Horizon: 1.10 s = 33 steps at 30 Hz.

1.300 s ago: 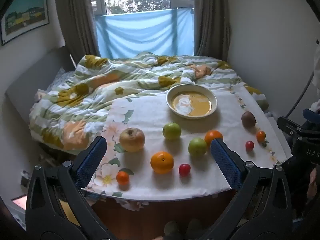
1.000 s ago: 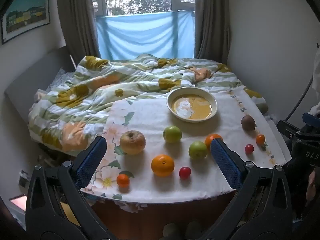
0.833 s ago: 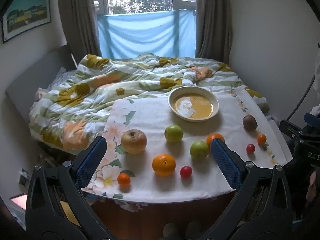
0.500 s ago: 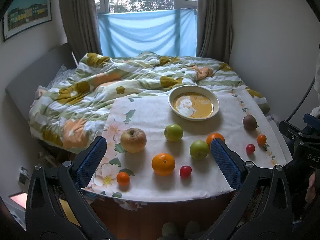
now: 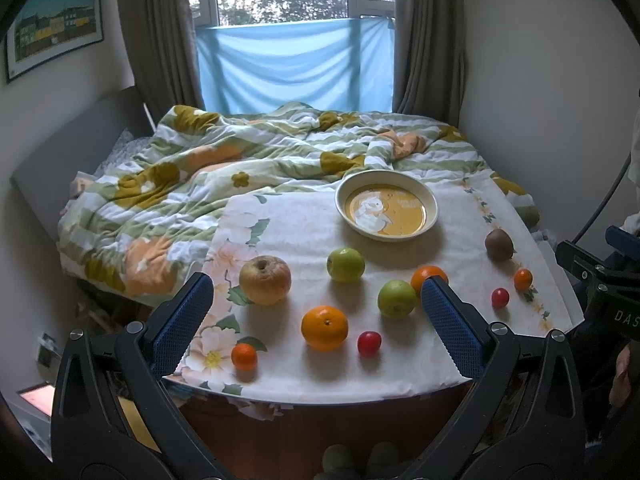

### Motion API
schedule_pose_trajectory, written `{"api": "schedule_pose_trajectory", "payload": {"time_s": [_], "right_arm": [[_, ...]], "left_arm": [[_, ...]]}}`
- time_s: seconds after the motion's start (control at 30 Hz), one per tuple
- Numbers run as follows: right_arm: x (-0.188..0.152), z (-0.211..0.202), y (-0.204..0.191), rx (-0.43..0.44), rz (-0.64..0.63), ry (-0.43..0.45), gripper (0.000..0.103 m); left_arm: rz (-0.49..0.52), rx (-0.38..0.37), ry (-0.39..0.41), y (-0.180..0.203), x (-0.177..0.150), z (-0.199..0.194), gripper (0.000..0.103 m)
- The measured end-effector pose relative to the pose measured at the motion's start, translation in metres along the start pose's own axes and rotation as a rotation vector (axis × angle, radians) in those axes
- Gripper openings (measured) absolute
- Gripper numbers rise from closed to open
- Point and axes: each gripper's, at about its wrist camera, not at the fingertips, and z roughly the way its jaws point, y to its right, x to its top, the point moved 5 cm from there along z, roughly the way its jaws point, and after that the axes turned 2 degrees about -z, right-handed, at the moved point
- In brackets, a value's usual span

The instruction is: Organize fruits

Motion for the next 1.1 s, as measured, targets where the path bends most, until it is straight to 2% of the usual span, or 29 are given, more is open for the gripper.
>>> {"api": "schedule_pose_trajectory", "payload": {"time_s": [1.1], "right_arm": [[0.0004,-0.0018,-0.0034,0.001,-0.001,0.006,0.103]], "left_arm": [[-0.001,-0.001,0.000,0.0014,0.0005,-0.0009,0.103]]}}
